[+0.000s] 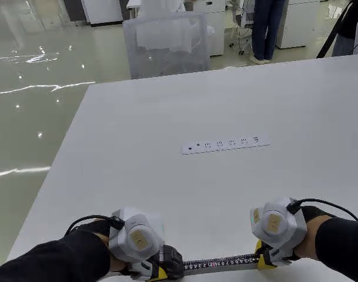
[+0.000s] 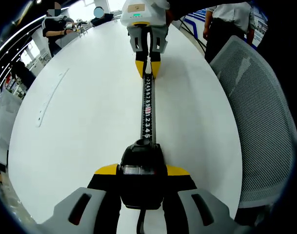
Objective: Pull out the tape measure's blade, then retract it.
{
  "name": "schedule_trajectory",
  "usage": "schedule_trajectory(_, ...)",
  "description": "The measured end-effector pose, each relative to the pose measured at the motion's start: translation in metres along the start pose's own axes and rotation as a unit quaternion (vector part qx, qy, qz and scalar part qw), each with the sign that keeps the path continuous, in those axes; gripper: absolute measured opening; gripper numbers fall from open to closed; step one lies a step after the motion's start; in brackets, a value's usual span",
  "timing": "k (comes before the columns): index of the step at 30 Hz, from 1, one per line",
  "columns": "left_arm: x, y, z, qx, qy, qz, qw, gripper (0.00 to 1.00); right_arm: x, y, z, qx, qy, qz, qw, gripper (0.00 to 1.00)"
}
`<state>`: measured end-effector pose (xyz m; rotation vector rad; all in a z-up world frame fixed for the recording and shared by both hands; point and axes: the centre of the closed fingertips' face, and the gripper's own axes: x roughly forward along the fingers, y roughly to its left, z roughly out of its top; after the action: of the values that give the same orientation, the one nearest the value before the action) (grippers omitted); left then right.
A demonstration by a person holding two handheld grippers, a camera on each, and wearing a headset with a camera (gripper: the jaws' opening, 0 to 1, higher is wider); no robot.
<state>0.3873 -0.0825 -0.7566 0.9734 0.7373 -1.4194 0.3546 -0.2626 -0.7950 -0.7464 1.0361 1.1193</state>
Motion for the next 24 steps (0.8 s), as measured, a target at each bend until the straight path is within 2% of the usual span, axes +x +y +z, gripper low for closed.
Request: schedule_trajectory(24,0.0,0.0,0.0,0.0,-0.004,-0.001,1.0,0.27,-0.007,-0.004,-0.015,-0.007,0.005,-0.001,1.0,0.0)
